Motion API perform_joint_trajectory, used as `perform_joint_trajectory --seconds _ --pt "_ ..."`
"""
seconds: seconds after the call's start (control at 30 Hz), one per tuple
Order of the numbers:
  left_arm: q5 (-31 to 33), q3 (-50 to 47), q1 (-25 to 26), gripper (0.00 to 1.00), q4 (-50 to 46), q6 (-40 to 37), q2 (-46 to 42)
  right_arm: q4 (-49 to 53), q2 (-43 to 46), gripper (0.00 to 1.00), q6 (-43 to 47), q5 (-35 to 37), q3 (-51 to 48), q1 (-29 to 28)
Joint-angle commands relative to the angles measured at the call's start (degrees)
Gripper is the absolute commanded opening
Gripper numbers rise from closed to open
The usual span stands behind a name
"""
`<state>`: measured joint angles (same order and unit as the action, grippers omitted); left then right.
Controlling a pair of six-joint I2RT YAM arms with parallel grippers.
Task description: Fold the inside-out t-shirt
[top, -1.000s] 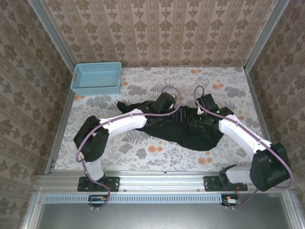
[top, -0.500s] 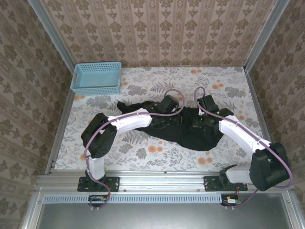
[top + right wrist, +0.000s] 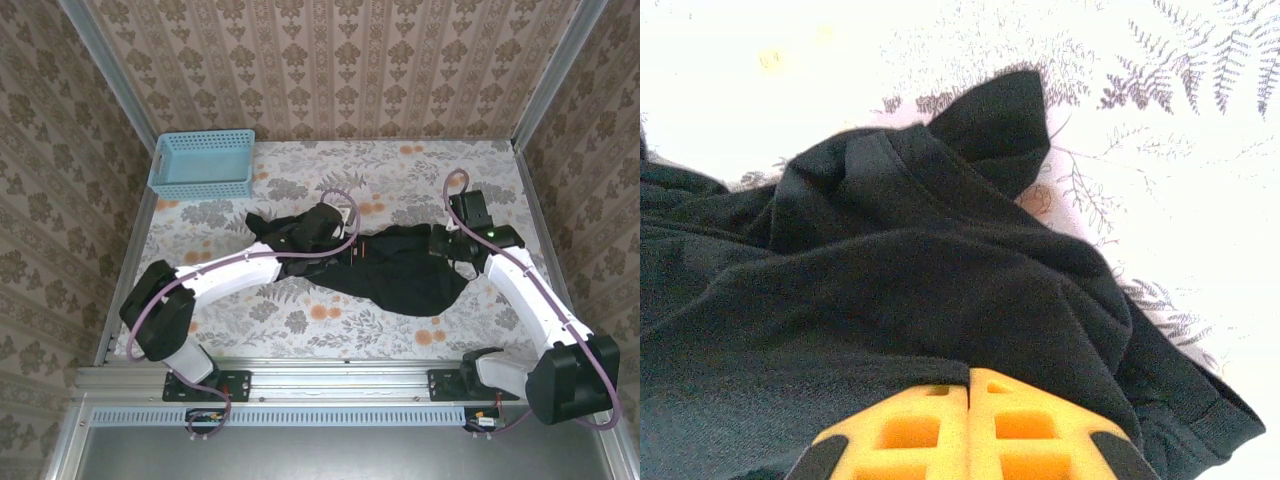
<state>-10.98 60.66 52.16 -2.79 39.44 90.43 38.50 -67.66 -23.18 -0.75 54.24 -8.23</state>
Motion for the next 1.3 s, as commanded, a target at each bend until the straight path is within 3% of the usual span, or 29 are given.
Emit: perform_joint_trajectory --seconds 0.0,0.17,0.3,0.4,0.47,0.63,0.83,1.1,1.27 --pt "-4.56 -2.74 -1.42 0.0 3.05 -3.39 -0.75 0.94 -4.42 0.0 1.03 -0.36 3.16 1.11" --pt "-6.52 -2.77 -2.08 0.0 4.24 -2.02 2.2 -5.32 -15.8 0.02 1.08 -1.96 8.25 0.85" --pt "-7.58 -2.34 -3.64 0.0 6.03 0.73 5.06 -3.65 -22.3 0.23 2.35 1.81 13.07 0.14" --pt "-8.98 -2.86 -4.86 0.0 8.31 2.88 6.07 -1.77 -16.72 0.44 6.77 1.61 13.09 -5.17" --pt "-9.24 -3.43 -5.27 0.0 9.49 3.46 6.08 0.25 -12.82 0.51 7.76 3.27 12.83 -10.13" --pt "-9.75 -3.79 -5.51 0.0 11.03 4.11 6.51 -1.89 -6.67 0.51 6.17 0.21 6.37 -16.89" --pt "-10.2 -4.15 -5.57 0.0 12.35 5.12 6.7 -6.7 -7.8 0.48 6.25 -1.75 1.61 -20.95" --pt "-9.76 -4.78 -5.55 0.0 11.58 4.78 5.75 -10.35 -13.69 0.42 5.1 2.6 1.55 -21.24" --pt "-10.02 -5.29 -5.46 0.0 11.73 4.98 5.15 -10.87 -19.1 0.33 4.76 3.67 6.85 -21.07"
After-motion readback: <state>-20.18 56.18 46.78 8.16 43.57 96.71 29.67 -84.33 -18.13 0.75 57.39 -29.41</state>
